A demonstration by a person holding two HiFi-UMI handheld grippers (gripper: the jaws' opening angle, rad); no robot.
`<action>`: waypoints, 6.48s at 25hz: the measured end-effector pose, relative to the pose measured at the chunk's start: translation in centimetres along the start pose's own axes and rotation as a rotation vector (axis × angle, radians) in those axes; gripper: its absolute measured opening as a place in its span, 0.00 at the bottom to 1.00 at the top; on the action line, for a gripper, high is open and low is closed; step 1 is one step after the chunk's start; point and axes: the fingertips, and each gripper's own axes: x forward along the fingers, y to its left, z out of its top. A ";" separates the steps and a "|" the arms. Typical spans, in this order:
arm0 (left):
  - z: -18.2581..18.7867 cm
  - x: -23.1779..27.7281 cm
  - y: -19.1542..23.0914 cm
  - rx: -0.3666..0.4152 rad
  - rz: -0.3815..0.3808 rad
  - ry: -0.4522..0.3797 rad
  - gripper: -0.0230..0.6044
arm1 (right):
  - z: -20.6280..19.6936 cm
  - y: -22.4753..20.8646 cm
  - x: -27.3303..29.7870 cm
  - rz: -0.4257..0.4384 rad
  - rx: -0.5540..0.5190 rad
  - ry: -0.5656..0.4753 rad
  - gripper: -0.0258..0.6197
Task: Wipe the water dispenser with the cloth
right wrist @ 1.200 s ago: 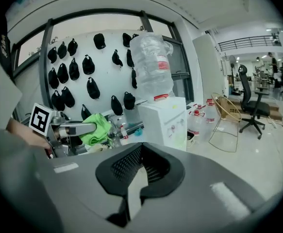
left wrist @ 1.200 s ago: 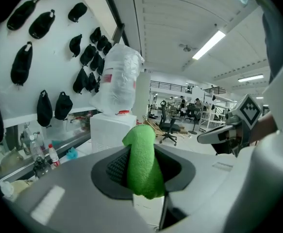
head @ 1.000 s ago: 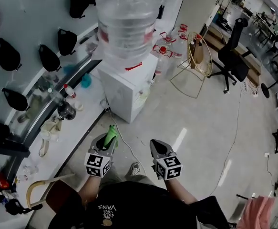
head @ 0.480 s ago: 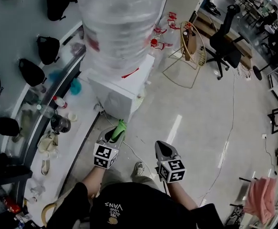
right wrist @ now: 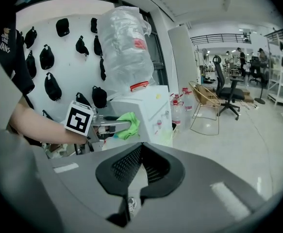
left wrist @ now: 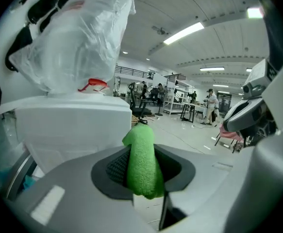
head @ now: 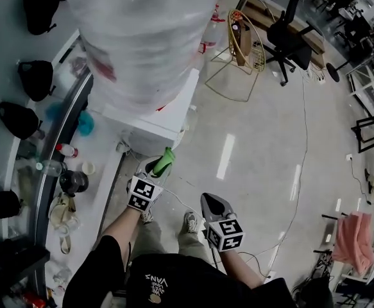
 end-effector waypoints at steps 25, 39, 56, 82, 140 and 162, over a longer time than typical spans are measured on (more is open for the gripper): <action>-3.4 -4.2 22.4 -0.048 0.339 0.100 0.21 | -1.4 2.2 3.7 -0.067 0.040 0.031 0.05; -5.7 -6.7 22.3 -0.098 0.397 0.119 0.21 | -3.0 2.3 2.4 -0.062 0.035 0.062 0.05; -6.8 4.7 1.2 -0.028 0.050 0.160 0.21 | -8.6 -0.5 -1.7 -0.106 0.141 0.082 0.05; -8.4 -2.5 24.4 -0.050 0.412 0.209 0.21 | -8.8 2.5 2.9 -0.058 0.112 0.150 0.05; -11.3 2.3 20.4 0.018 0.276 0.246 0.22 | -13.0 1.5 2.5 -0.094 0.224 0.212 0.05; -13.5 3.8 9.1 -0.042 0.252 0.271 0.22 | -14.1 -4.1 -1.3 -0.051 0.163 0.225 0.05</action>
